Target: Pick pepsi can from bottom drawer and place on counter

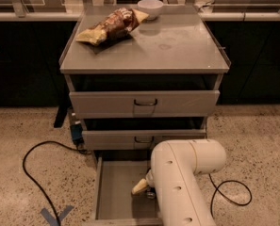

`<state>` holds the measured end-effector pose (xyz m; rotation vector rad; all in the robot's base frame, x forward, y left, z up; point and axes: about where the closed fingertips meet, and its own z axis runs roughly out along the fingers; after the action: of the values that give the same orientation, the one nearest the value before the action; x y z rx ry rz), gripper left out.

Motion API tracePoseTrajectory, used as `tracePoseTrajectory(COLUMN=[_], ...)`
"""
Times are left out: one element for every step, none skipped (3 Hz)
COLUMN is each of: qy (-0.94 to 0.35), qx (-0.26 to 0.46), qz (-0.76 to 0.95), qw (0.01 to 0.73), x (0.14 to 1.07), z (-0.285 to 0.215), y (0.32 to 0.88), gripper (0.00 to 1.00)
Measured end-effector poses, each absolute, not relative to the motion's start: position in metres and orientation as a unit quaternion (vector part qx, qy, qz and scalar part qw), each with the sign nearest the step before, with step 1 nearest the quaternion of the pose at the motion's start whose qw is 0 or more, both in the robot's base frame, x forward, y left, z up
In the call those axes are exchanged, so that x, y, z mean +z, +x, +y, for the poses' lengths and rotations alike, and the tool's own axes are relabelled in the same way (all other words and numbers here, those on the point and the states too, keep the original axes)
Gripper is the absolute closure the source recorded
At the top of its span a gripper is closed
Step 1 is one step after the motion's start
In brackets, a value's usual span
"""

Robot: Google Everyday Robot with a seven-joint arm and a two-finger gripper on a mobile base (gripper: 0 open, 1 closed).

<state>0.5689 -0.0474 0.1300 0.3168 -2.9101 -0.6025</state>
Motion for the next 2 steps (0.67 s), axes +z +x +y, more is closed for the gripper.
tracePoseTrajectory(qy=[0.106, 0.106], qx=[-0.201, -0.201], qz=[-0.971, -0.971], qw=[0.076, 0.076], x=[0.13, 0.13], z=[-0.0474, -0.0474], y=[0.5688, 0.5688], gripper=[0.14, 0.0])
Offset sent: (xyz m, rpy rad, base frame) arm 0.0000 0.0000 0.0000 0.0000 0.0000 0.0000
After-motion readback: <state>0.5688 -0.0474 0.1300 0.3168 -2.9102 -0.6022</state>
